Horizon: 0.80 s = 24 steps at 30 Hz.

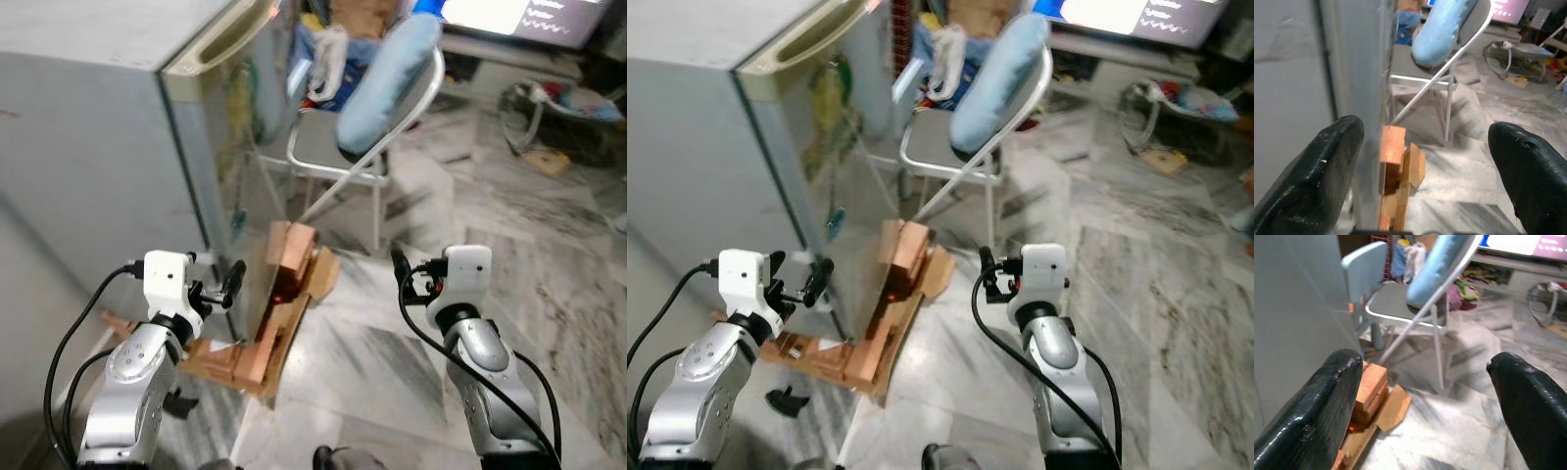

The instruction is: Restocking fridge

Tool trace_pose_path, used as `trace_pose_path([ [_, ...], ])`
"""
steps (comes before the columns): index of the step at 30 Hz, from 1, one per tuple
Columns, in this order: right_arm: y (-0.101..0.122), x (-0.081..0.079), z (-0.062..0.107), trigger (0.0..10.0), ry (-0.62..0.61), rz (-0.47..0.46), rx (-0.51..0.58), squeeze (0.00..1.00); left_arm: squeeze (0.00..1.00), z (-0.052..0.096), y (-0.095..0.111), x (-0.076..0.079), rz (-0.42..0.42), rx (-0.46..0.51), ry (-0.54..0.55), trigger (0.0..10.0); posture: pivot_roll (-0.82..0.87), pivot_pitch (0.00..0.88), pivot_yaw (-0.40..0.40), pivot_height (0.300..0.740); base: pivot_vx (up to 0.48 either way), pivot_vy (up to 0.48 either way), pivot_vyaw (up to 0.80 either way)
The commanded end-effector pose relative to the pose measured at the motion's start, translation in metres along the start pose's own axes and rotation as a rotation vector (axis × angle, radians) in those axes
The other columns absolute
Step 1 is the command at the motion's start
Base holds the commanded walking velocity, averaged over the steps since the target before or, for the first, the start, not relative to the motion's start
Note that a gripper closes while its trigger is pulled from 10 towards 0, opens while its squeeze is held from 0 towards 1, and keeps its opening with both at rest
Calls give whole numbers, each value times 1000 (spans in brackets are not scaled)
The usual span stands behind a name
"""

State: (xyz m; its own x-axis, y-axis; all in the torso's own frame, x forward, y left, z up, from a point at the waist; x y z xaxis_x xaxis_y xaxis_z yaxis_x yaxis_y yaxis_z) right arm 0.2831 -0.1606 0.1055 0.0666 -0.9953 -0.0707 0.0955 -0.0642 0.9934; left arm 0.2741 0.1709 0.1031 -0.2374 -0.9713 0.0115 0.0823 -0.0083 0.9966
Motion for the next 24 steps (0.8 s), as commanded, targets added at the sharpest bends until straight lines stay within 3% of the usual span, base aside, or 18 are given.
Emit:
trace_pose_path([
  [1, 0, -2, 2, 10000, 17, -4, -7, 0, 0, 1, 1, -12, -2, 11, 68, 10000, 50, 100, -56, 740, 0, 0, -788],
  [4, 2, -4, 3, 10000, 29, -1, -3, 0, 0, 0, -2, -19, 7, 2, 108, 10000, 46, 103, -58, 740, 0, 0, -779],
  [12, 5, 2, 5, 10000, 34, 16, -4, 0, 0, -9, 4, -32, 32, 33, 152, 10000, 21, 115, -70, 740, 0, 0, 0],
  [18, 8, 2, 12, 10000, 43, 17, -7, 0, 0, -23, 0, -25, 37, 31, 117, 10000, -11, 117, -72, 740, 0, 0, 0],
  [24, 3, 9, 27, 10000, 33, 18, -53, 0, 0, -37, 7, 0, 57, 43, -53, 10000, -39, 119, -66, 740, 0, 0, -267],
])
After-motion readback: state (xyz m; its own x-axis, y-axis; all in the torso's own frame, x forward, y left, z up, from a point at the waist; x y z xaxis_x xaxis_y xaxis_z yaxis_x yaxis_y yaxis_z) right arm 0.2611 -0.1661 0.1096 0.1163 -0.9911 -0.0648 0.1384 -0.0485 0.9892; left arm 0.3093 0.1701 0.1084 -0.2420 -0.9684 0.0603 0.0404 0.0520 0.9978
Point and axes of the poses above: a point about 5 cm out from each wrist's last joint towards the gripper, its own z axis pointing back from the gripper into the wrist, its own y axis along the axis of the wrist's last joint, x = y × z, the point moved 1 cm from there along -z, pointing out of the wrist towards the gripper, and after that the axes turned 4 degrees about -z, right-handed, at the moved point
